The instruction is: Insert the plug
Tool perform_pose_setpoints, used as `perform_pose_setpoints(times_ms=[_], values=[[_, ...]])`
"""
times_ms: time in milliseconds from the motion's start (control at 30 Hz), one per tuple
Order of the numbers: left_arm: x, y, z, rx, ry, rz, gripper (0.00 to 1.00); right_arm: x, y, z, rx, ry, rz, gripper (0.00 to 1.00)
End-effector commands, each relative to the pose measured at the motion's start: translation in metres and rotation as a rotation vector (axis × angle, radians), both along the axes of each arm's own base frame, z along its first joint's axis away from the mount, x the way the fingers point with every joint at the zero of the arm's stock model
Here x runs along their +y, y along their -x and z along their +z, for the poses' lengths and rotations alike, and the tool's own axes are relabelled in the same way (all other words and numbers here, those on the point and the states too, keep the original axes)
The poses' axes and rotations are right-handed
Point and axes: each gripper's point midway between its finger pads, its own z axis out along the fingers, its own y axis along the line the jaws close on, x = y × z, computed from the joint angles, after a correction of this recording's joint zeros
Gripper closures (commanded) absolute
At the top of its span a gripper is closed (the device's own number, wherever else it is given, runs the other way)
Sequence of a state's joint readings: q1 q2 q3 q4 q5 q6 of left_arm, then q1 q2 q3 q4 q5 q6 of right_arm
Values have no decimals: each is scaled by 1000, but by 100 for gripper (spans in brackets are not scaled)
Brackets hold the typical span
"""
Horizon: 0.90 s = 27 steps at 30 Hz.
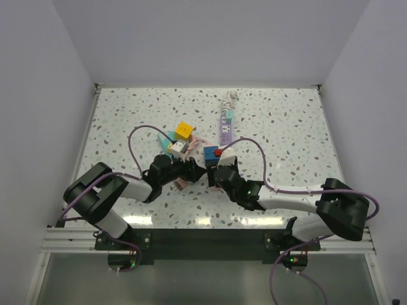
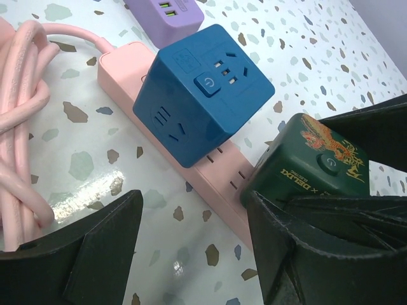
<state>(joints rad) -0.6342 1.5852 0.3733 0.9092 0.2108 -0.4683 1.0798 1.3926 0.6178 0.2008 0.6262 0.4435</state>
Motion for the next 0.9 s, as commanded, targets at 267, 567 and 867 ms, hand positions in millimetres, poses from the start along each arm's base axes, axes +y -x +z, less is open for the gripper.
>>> perform_pose_setpoints(times_ms=[267,567,867], values=[[5,-3,16,-49,24,3,28,6,60,-56,192,49,196,100],[10,-5,17,-49,24,15,28,6,69,-63,190,98,193,100],[14,-6,21,-55,35,24,29,6,77,-80,223,126,191,100]])
